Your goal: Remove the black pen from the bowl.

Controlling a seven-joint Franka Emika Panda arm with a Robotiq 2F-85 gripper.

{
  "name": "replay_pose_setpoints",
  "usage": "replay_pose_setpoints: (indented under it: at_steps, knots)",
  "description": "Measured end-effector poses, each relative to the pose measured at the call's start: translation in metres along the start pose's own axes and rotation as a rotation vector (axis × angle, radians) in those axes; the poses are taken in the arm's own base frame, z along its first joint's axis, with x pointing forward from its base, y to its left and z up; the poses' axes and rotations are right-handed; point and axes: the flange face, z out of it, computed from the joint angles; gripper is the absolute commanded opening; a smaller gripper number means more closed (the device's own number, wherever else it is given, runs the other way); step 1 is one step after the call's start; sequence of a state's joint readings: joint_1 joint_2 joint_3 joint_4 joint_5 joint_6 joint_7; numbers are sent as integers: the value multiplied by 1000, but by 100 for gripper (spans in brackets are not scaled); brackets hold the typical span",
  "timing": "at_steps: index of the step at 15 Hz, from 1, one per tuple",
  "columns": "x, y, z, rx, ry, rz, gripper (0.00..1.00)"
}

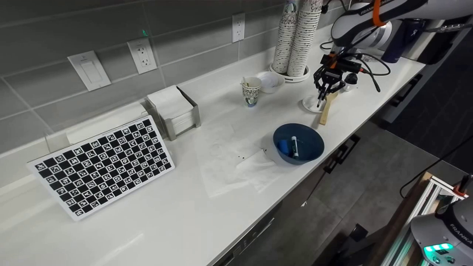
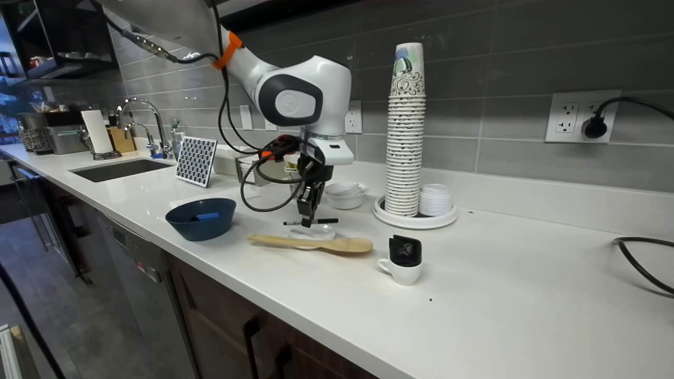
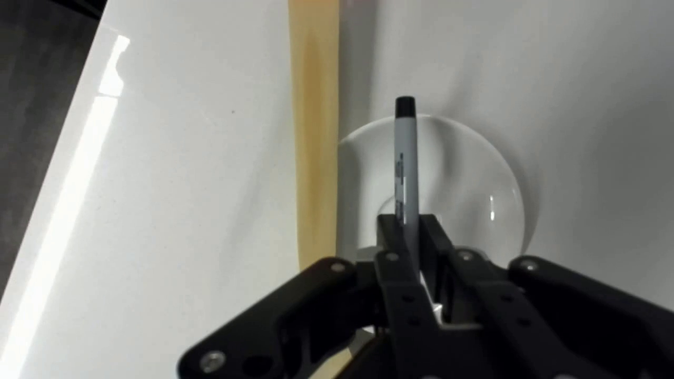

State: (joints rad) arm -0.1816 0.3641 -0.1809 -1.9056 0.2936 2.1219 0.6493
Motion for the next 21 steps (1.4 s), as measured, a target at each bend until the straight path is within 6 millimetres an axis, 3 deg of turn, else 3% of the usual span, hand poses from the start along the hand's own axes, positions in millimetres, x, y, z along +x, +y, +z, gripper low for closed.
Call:
replay_pose_setpoints:
  at_steps: [10,11,13,17,21]
  knots:
    - [5,-12,21,-55,-79,-15,3]
    - [6,-12,23,-62,-86,-15,38]
    - [6,-12,27,-75,-101,-15,45]
    - [7,-12,29,-83,-109,-11,74]
    - [6,-10,14,-67,-96,-8,99]
